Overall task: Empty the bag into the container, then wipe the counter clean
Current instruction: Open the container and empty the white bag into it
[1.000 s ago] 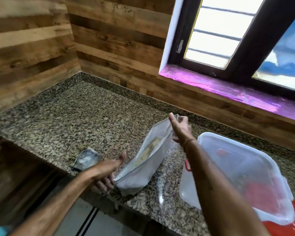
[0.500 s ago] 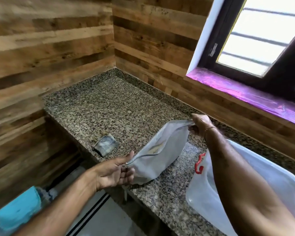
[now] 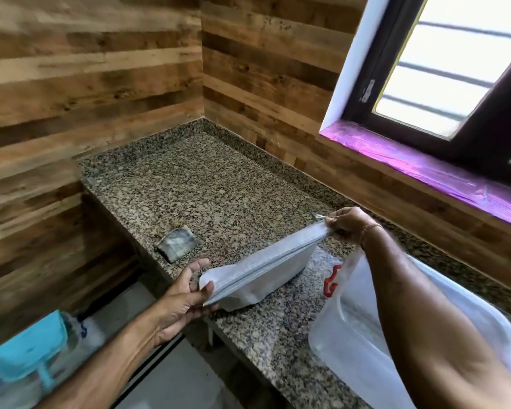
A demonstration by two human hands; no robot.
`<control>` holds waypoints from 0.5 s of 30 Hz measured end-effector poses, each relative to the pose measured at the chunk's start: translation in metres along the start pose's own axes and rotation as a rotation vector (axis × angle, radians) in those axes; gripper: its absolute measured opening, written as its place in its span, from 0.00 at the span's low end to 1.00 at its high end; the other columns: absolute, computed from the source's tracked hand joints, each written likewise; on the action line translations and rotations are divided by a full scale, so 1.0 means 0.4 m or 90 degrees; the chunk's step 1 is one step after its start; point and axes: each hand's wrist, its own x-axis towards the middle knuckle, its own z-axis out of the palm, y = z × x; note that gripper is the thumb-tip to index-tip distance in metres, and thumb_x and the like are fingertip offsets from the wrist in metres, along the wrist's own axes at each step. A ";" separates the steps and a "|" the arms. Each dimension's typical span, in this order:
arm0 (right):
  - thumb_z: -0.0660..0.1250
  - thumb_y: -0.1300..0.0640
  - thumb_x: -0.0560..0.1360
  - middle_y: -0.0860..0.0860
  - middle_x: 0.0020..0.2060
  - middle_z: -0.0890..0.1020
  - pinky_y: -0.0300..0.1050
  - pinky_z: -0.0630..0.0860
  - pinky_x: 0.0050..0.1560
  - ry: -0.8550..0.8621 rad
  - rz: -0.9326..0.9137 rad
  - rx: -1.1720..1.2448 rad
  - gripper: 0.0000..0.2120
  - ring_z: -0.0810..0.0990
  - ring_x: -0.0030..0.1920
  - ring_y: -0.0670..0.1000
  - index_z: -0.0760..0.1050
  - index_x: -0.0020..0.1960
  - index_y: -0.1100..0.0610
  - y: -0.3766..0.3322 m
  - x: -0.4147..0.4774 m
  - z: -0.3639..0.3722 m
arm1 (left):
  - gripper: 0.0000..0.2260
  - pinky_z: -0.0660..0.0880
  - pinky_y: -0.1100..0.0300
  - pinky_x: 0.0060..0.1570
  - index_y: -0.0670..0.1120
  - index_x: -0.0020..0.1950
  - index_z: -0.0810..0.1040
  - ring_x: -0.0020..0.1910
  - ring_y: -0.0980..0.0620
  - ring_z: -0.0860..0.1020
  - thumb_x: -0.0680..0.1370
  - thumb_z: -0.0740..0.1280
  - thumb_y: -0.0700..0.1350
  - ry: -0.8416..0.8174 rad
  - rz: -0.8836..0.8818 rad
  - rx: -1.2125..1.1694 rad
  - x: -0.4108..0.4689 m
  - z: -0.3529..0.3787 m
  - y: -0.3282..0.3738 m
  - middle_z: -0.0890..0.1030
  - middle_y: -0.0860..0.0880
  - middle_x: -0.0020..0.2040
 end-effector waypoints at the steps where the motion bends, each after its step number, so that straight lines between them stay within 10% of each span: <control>1: 0.69 0.67 0.79 0.56 0.33 0.75 0.36 0.74 0.18 -0.004 -0.002 -0.035 0.04 0.76 0.18 0.43 0.75 0.51 0.61 -0.003 0.003 -0.002 | 0.52 0.84 0.56 0.40 0.54 0.72 0.71 0.44 0.47 0.85 0.50 0.89 0.53 -0.007 -0.023 -0.025 -0.001 0.002 0.004 0.77 0.38 0.66; 5: 0.70 0.64 0.79 0.54 0.38 0.79 0.36 0.76 0.22 -0.017 -0.018 -0.212 0.13 0.81 0.31 0.48 0.79 0.63 0.64 -0.019 0.029 -0.009 | 0.29 0.85 0.51 0.38 0.46 0.72 0.72 0.38 0.46 0.82 0.76 0.71 0.58 0.015 -0.130 -0.095 0.021 0.000 0.031 0.80 0.38 0.58; 9: 0.73 0.55 0.75 0.55 0.59 0.84 0.45 0.80 0.57 0.031 -0.050 -0.440 0.18 0.83 0.59 0.56 0.82 0.65 0.56 -0.047 0.051 0.004 | 0.34 0.84 0.52 0.32 0.37 0.66 0.77 0.34 0.44 0.85 0.79 0.61 0.67 0.014 -0.225 -0.004 0.086 0.002 0.037 0.83 0.31 0.55; 15: 0.71 0.60 0.76 0.58 0.50 0.85 0.49 0.82 0.51 -0.043 -0.052 -0.536 0.12 0.86 0.50 0.56 0.82 0.58 0.64 -0.107 0.086 0.066 | 0.54 0.86 0.49 0.41 0.34 0.72 0.72 0.48 0.38 0.85 0.52 0.89 0.53 -0.021 -0.237 -0.022 0.152 -0.023 0.004 0.79 0.28 0.63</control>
